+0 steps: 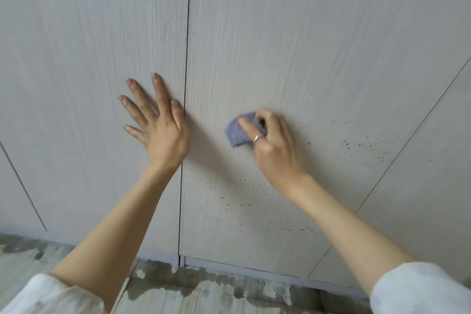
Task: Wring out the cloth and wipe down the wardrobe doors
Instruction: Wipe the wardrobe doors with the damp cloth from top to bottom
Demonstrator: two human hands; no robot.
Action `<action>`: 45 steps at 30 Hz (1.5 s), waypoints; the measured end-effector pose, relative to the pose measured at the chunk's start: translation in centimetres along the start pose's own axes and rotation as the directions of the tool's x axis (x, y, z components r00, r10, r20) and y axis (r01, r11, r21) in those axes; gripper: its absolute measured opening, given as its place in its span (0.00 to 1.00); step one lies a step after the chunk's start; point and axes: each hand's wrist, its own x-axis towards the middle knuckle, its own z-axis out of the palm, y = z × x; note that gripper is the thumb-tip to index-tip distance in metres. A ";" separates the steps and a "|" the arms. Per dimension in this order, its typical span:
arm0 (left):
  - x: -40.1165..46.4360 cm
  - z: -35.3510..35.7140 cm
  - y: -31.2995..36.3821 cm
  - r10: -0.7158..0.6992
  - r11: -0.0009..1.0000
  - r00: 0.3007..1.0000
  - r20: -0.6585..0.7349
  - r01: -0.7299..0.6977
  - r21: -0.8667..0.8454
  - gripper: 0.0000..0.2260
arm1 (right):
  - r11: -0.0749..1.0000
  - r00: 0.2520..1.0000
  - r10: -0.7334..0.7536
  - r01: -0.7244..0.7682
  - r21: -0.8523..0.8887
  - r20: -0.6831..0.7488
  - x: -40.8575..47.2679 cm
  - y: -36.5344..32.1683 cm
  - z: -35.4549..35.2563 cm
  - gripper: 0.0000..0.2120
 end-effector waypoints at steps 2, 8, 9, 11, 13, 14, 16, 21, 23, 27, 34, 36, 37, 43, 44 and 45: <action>-0.2 0.0 0.3 -0.014 1.000 1.000 0.000 0.014 -0.023 0.24 | 0.986 0.984 -0.149 0.156 -0.060 0.099 -3.1 0.0 0.1 0.16; -0.5 0.0 0.4 -0.023 0.999 1.000 -0.002 0.023 -0.036 0.24 | 0.982 0.992 -0.130 0.128 -0.139 -0.002 0.7 3.6 -3.6 0.19; -0.5 0.1 0.4 -0.023 0.999 1.000 -0.003 0.023 -0.037 0.24 | 0.992 0.997 -0.047 0.038 -0.123 -0.069 2.2 4.0 -4.2 0.18; -0.5 0.1 0.4 -0.023 0.999 1.000 -0.004 0.023 -0.039 0.24 | 0.992 0.983 0.083 -0.096 -0.076 -0.162 3.8 4.4 -4.7 0.17; -0.5 0.2 0.4 -0.020 0.999 1.000 -0.004 0.020 -0.033 0.24 | 0.989 0.974 0.146 -0.150 -0.015 -0.171 2.5 4.6 -4.0 0.16; -0.6 0.2 0.4 -0.017 0.999 1.000 -0.003 0.017 -0.027 0.24 | 0.987 0.976 0.162 -0.163 0.008 -0.142 0.9 4.5 -3.3 0.15; -0.8 0.3 0.3 -0.016 1.000 1.000 0.001 0.016 -0.021 0.24 | 0.999 0.997 0.054 -0.054 -0.002 -0.055 -3.6 4.1 -1.9 0.15; -1.5 0.9 0.1 -0.021 1.000 1.000 0.003 0.021 -0.011 0.24 | 0.945 0.947 -0.291 0.307 -0.116 0.136 -8.1 5.5 -2.9 0.17; -1.6 1.1 0.1 -0.028 1.000 1.000 -0.004 0.028 -0.014 0.24 | 0.972 0.978 -0.203 0.208 -0.113 0.054 -5.9 6.6 -4.2 0.15; -1.8 1.4 0.4 -0.045 0.999 0.999 -0.023 0.045 -0.018 0.24 | 0.978 0.966 0.174 -0.192 -0.078 -0.189 -0.5 8.7 -7.2 0.16; -1.8 1.8 0.5 -0.052 0.999 0.998 -0.030 0.052 -0.004 0.24 | 0.986 0.991 0.110 -0.118 -0.114 -0.072 -9.9 7.8 -4.7 0.21; -1.9 1.9 0.5 -0.051 0.999 0.998 -0.027 0.051 -0.007 0.24 | 0.989 0.995 0.030 -0.015 -0.148 0.096 -13.3 7.4 -4.5 0.27; -1.9 1.9 0.5 -0.052 0.999 0.998 -0.026 0.052 -0.007 0.24 | 0.989 0.986 -0.006 0.031 -0.148 0.164 -14.0 7.7 -4.7 0.31; -2.3 2.1 0.5 -0.058 0.998 0.997 -0.041 0.057 -0.010 0.23 | 0.946 0.946 0.309 -0.316 -0.069 -0.100 -5.7 10.2 -8.8 0.16; -2.3 2.2 0.6 -0.060 0.998 0.997 -0.045 0.059 -0.013 0.23 | 0.932 0.928 0.328 -0.348 -0.100 -0.175 -4.1 10.8 -9.6 0.17; -2.3 2.2 0.6 -0.062 0.998 0.997 -0.050 0.061 -0.013 0.23 | 0.920 0.907 0.347 -0.379 -0.103 -0.239 -3.0 11.4 -10.3 0.18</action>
